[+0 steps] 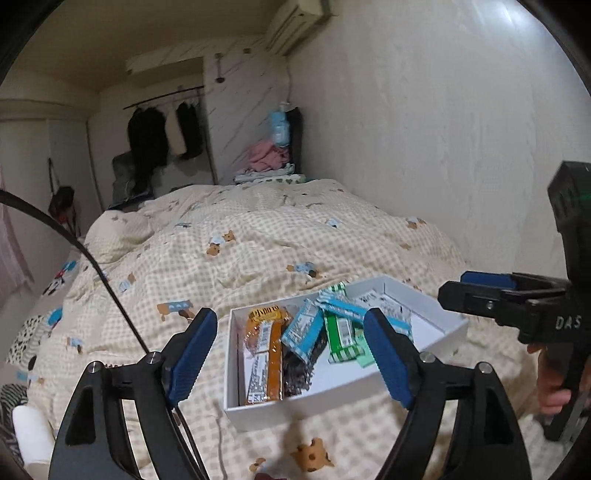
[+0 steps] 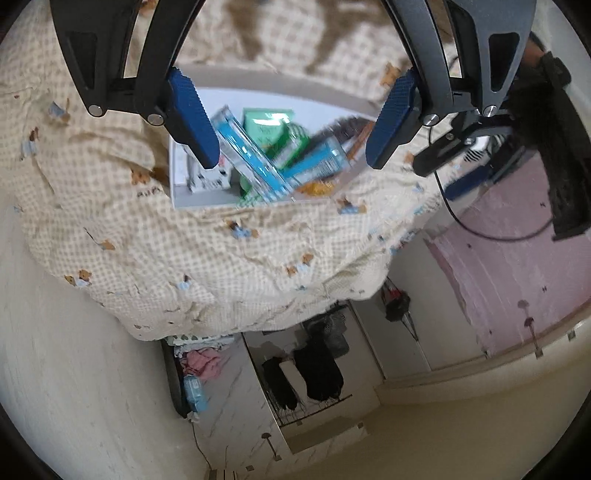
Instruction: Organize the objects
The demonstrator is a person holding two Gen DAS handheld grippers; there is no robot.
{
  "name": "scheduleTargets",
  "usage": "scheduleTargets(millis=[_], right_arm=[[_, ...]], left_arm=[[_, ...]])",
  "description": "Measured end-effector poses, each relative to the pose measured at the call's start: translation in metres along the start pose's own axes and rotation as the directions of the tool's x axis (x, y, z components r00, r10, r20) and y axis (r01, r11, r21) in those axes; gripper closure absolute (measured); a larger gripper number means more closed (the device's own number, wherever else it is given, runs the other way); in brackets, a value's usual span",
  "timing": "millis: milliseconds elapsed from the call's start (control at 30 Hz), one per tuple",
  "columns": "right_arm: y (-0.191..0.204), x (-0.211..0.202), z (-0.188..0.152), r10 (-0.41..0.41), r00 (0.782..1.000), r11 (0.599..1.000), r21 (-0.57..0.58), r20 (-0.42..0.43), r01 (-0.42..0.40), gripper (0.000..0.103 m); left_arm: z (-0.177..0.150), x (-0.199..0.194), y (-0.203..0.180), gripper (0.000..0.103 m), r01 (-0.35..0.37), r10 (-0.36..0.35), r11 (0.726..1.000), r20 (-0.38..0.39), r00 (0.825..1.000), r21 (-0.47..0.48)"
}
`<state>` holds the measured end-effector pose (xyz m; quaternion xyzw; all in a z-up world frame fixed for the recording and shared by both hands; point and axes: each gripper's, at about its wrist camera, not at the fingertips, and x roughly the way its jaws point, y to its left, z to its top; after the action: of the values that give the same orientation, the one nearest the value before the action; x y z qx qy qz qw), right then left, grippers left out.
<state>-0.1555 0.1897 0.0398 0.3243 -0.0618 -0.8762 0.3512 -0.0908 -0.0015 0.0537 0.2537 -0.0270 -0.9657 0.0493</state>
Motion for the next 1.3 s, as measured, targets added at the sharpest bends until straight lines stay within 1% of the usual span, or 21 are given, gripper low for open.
scheduleTargets(millis=[100,200,333,500,667,933,1300], right_arm=[[-0.009,0.01,-0.008,-0.01,1.0,0.999,0.03,-0.018,0.01,0.02],[-0.013,0.015,-0.013,-0.043,0.999,0.998,0.039,-0.025,0.044,0.02],[-0.014,0.021,-0.018,-0.055,0.997,0.998,0.032,-0.048,0.057,0.02],[-0.007,0.024,-0.019,-0.079,0.995,0.997,-0.012,-0.058,0.078,0.02],[-0.002,0.027,-0.022,-0.096,0.993,0.995,-0.039,-0.062,0.093,0.02],[-0.001,0.028,-0.022,-0.09,0.994,0.995,-0.042,-0.069,0.088,0.02],[0.0,0.029,-0.024,-0.088,0.994,0.995,-0.05,-0.073,0.084,0.02]], left_arm=[[-0.007,0.014,0.002,0.019,0.014,-0.015,1.0,-0.048,0.999,-0.026],[-0.012,0.029,0.006,0.019,-0.004,-0.002,0.998,-0.098,0.995,-0.056],[-0.019,0.04,0.009,0.019,0.005,-0.017,0.996,-0.133,0.991,-0.091],[-0.024,0.043,0.014,0.019,0.01,-0.027,0.993,-0.137,0.99,-0.12],[-0.028,0.046,0.01,0.019,0.015,-0.032,0.994,-0.152,0.988,-0.111],[-0.027,0.045,0.007,0.019,0.012,-0.025,0.995,-0.145,0.989,-0.096],[-0.027,0.039,0.009,0.018,0.022,-0.035,0.994,-0.12,0.992,-0.108]])
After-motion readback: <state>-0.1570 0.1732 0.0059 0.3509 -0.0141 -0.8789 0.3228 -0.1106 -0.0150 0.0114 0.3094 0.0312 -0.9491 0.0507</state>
